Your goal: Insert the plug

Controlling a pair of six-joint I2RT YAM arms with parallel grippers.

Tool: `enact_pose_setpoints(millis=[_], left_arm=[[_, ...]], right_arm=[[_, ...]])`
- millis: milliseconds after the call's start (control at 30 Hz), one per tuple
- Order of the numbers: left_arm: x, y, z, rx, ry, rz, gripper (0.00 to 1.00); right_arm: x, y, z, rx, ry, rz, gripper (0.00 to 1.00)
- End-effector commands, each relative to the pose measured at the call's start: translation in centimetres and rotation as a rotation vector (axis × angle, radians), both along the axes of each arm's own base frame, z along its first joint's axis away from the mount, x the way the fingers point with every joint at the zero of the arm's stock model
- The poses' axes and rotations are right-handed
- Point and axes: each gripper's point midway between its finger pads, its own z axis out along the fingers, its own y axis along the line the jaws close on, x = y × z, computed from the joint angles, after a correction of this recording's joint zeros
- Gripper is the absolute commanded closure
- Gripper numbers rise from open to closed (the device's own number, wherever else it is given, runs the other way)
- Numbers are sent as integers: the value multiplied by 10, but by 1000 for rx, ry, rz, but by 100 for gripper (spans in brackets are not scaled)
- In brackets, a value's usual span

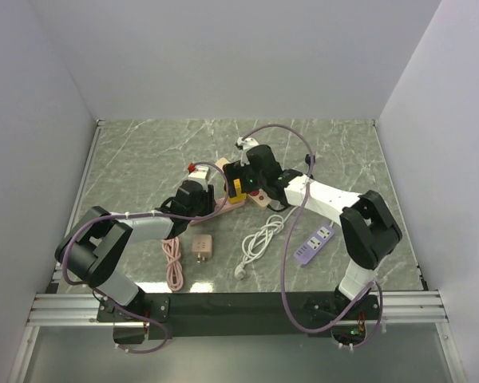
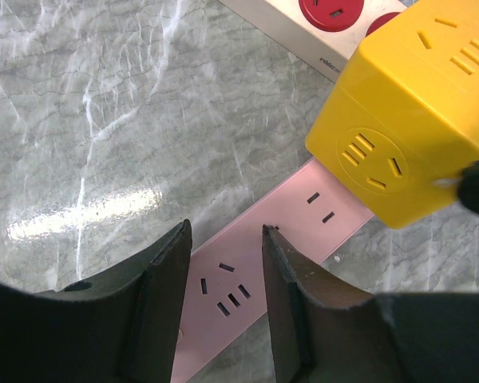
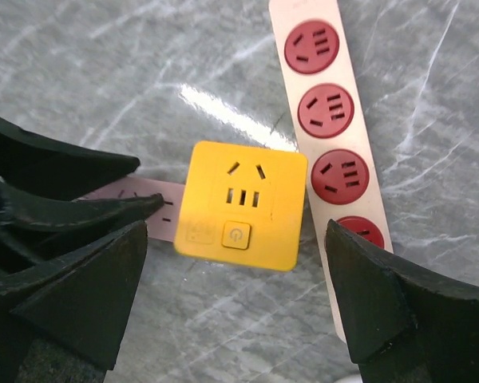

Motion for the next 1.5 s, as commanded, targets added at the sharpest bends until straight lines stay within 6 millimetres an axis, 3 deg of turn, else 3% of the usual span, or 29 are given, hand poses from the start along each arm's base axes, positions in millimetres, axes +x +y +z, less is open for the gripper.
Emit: enact_pose_setpoints(millis=[0, 300, 500, 700, 900, 1000, 1033, 1100, 1467], left_arm=[[-11, 2, -15, 41, 64, -23, 54], [-11, 2, -15, 41, 64, -23, 54], [-11, 2, -16, 43, 65, -24, 54], [-12, 3, -16, 43, 65, -24, 54], [-11, 3, -15, 42, 62, -23, 54], [-11, 2, -15, 43, 63, -24, 54], [-11, 3, -16, 43, 64, -21, 54], [-10, 3, -15, 43, 62, -22, 54], [-10, 3, -16, 45, 63, -20, 55]], right_arm=[[10, 5, 6, -23, -22, 17, 2], [19, 16, -5, -69, -20, 36, 2], [20, 19, -16, -112, -6, 37, 8], [12, 18, -24, -150, 8, 42, 24], [1, 15, -31, -189, 14, 41, 52], [-4, 13, -37, -216, 12, 37, 67], [-5, 12, -39, -221, 16, 30, 82], [-7, 9, -45, -237, 18, 17, 98], [-30, -8, -66, -259, 43, -32, 100]])
